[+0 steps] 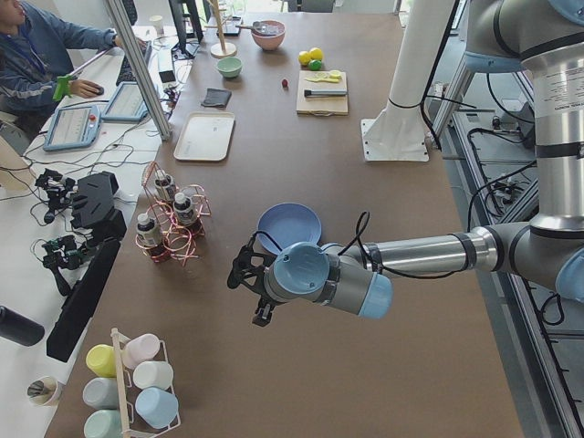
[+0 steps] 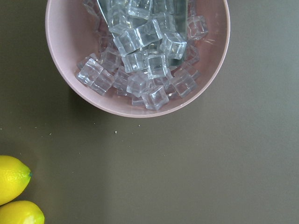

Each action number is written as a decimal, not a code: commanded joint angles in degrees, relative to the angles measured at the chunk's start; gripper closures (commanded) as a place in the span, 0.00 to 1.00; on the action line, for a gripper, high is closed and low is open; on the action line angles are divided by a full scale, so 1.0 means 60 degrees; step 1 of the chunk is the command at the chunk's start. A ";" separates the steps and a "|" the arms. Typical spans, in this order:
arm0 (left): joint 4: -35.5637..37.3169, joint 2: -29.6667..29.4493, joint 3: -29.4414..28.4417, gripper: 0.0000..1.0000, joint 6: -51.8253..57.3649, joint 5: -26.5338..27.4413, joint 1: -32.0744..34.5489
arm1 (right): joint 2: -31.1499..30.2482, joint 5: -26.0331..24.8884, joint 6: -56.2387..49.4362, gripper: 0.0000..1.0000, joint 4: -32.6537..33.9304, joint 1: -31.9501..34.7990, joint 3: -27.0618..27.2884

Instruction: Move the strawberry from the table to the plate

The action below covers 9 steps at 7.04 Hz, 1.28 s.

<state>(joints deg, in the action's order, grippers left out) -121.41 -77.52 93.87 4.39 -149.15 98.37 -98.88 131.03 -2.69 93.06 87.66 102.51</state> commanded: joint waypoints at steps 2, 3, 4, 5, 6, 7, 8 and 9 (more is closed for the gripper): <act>-0.0595 0.0087 -0.0161 0.01 -0.1356 0.0131 -0.0704 | -0.0116 0.0148 0.0125 0.00 -0.1744 -0.0020 0.0230; -0.0596 0.0087 -0.0176 0.01 -0.1492 0.0552 -0.0881 | -0.0117 0.0280 0.0678 0.00 -0.1856 -0.0049 0.0229; -0.0712 0.0087 -0.0205 0.01 -0.1639 0.1179 -0.1289 | -0.0103 0.0513 0.1408 0.00 -0.1901 -0.0137 0.0302; -0.0771 0.0087 -0.0206 0.01 -0.1771 0.1171 -0.1423 | -0.0103 0.0515 0.1532 0.00 -0.1915 -0.0340 0.0302; -0.0815 0.0102 -0.0206 0.01 -0.1888 0.1113 -0.1613 | -0.0088 0.0530 0.1968 0.00 -0.2307 -0.0575 0.0302; -0.1062 0.0102 -0.0206 0.01 -0.2266 0.1127 -0.1876 | -0.0103 0.0501 0.3350 0.00 -0.3283 -0.1113 0.0288; -0.1702 0.0102 -0.0322 0.01 -0.3256 0.1185 -0.2415 | -0.0146 0.0428 0.4553 0.00 -0.4279 -0.1626 0.0259; -0.2434 0.0073 -0.0468 0.01 -0.4484 0.1345 -0.3102 | -0.0205 0.0311 0.5145 0.00 -0.4724 -0.2023 0.0258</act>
<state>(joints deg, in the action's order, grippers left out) -131.34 -76.95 91.94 -14.85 -141.92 84.08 -99.75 133.58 22.14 69.39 78.73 104.13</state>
